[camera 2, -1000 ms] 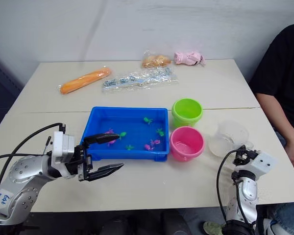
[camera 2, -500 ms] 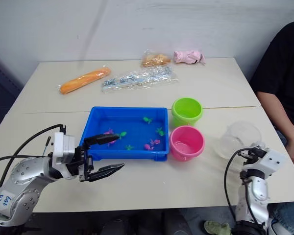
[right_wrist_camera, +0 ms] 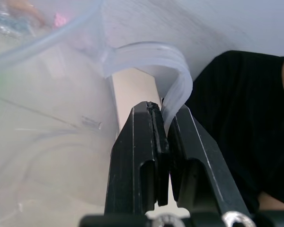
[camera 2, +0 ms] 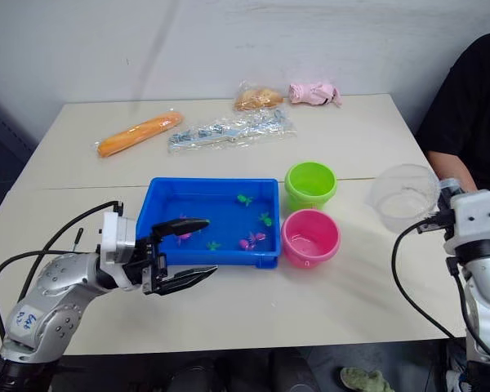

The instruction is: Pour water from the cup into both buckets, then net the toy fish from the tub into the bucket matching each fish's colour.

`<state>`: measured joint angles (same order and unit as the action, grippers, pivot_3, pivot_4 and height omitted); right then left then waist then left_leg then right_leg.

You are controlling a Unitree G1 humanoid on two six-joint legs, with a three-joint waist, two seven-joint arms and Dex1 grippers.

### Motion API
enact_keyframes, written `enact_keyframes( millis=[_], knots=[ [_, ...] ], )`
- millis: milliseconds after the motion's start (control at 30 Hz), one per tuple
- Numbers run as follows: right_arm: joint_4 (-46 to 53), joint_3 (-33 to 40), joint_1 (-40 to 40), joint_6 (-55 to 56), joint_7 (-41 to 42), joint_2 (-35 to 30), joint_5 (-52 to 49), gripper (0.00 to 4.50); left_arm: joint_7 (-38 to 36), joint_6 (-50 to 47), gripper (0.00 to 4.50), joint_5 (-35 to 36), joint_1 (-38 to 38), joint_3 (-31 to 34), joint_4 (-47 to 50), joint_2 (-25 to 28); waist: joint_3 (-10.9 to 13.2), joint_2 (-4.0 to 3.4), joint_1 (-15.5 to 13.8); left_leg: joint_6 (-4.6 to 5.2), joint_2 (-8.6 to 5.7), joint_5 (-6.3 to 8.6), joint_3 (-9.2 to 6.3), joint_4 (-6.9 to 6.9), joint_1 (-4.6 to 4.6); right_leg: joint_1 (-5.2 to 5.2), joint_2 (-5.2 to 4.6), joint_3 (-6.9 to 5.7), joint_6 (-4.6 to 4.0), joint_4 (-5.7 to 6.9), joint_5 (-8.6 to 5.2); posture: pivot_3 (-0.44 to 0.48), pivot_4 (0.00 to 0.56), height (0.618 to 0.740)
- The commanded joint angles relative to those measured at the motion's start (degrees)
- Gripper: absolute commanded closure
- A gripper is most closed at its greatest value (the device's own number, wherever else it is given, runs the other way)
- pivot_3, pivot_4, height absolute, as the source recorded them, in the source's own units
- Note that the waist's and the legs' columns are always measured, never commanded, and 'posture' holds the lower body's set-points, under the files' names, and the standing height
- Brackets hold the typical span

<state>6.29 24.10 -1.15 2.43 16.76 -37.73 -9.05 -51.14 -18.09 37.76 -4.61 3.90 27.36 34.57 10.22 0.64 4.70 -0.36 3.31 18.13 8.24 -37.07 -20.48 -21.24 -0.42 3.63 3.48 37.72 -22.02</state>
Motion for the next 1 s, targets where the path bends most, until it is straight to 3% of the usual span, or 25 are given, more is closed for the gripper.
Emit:
enact_keyframes(
  millis=[33,333,1000],
  knots=[
    [3.2,-0.5,-1.0,1.4,0.0,-1.3,3.0,4.34,-0.4,0.3,0.00,0.0,-1.0,0.1,0.2,-0.1,0.0,0.01,0.0,0.00,0.00,0.00,0.00,0.00,0.00,0.00,0.00,0.00,0.00,0.00,0.00,0.000,0.150,0.740],
    [2.2,-4.2,-1.6,8.0,-0.9,-3.2,13.8,4.34,0.2,0.1,0.00,-0.1,-1.5,-0.1,0.2,-0.3,0.0,0.01,0.0,-0.01,0.00,-0.01,0.02,-0.04,-0.01,-0.01,0.00,0.00,0.00,0.00,0.00,0.000,0.150,0.740],
    [-1.4,-8.1,-5.9,18.0,-5.0,-4.1,26.6,4.34,2.0,0.8,0.00,-2.0,-1.1,-0.4,0.4,-2.2,0.0,0.01,0.0,-0.03,0.00,-0.06,0.04,-0.08,0.01,-0.03,0.00,0.01,0.00,0.08,0.00,0.000,0.150,0.740]
  ],
)
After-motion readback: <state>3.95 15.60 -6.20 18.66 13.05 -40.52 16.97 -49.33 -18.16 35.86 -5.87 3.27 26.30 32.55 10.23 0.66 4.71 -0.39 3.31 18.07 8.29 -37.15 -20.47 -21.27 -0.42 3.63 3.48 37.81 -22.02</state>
